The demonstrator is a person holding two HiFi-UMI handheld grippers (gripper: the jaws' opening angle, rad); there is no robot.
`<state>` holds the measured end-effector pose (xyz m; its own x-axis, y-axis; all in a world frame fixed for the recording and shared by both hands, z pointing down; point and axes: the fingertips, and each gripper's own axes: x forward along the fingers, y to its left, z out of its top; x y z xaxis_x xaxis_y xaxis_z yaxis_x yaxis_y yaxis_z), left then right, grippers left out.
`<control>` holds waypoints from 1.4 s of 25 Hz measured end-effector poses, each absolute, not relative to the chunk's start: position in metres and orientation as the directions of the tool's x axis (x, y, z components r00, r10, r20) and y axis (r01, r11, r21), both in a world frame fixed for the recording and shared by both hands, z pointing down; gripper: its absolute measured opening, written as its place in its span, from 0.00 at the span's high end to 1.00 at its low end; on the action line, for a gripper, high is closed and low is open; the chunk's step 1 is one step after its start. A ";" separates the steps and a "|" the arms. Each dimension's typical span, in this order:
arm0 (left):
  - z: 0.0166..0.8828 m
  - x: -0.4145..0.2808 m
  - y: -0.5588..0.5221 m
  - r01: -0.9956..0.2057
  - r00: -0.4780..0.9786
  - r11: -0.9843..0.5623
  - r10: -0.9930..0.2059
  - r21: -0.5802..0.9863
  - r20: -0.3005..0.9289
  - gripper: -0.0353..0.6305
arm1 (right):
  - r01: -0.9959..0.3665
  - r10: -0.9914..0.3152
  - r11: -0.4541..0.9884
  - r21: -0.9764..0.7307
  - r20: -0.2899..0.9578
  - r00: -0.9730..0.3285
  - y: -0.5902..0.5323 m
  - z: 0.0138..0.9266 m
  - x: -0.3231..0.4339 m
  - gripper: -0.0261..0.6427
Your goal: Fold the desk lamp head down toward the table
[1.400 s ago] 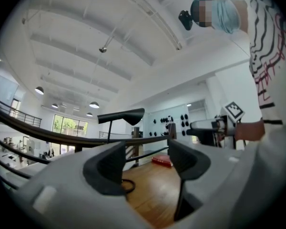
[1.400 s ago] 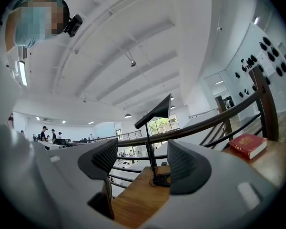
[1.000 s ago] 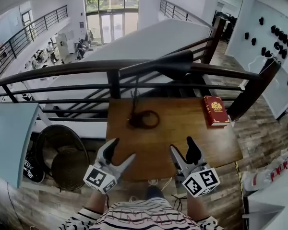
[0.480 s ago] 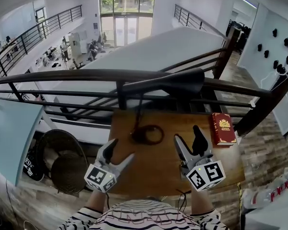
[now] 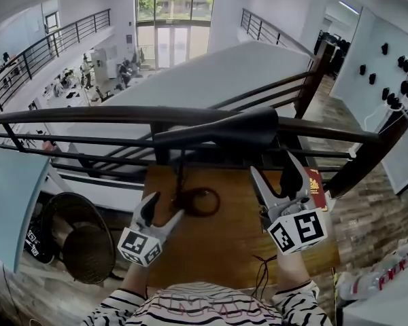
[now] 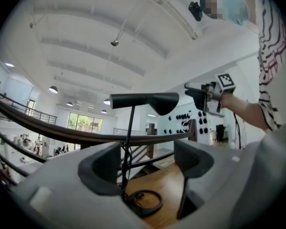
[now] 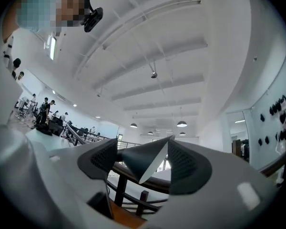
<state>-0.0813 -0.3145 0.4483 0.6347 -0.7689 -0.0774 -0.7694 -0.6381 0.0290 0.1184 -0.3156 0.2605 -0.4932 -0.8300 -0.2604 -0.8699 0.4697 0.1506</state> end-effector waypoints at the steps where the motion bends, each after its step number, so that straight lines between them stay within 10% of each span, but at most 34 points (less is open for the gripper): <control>1: 0.448 -0.079 -0.320 -0.770 0.633 -0.637 -0.770 0.030 -0.080 0.44 | -0.870 -0.829 0.464 0.165 -0.265 -0.493 -0.320 0.255 0.121 0.48; 35: 0.431 -0.030 -0.464 -0.739 0.672 -0.674 -0.737 -0.002 -0.075 0.71 | -0.871 -0.847 0.444 0.211 -0.218 -0.484 -0.429 0.250 0.147 0.53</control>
